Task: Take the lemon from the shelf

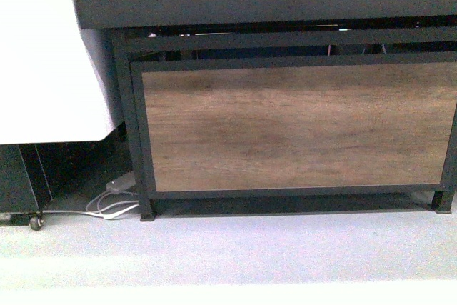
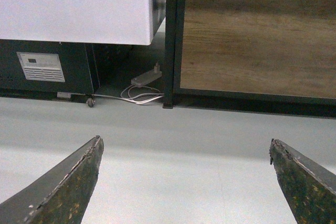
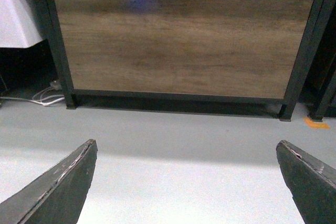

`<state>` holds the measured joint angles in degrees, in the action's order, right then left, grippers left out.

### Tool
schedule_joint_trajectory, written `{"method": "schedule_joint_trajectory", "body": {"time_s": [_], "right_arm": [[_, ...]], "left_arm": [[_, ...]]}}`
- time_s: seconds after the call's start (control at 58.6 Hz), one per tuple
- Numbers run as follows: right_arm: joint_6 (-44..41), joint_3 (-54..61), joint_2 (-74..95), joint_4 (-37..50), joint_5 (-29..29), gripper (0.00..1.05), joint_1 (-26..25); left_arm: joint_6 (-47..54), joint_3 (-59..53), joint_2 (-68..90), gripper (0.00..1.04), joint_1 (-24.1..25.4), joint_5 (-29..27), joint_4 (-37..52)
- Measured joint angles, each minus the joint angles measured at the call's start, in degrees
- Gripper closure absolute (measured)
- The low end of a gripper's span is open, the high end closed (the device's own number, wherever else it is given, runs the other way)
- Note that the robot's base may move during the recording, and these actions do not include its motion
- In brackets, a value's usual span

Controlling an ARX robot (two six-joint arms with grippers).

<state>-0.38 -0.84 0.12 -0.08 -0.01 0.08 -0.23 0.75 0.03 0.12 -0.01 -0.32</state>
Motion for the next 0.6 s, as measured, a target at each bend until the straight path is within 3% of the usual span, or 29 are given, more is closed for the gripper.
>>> {"method": "schedule_joint_trajectory", "body": {"time_s": [0.598], "right_arm": [[0.0, 0.0, 0.0, 0.0, 0.0, 0.02, 0.0]], "left_arm": [[0.0, 0.0, 0.0, 0.08, 0.0, 0.0, 0.0]]}}
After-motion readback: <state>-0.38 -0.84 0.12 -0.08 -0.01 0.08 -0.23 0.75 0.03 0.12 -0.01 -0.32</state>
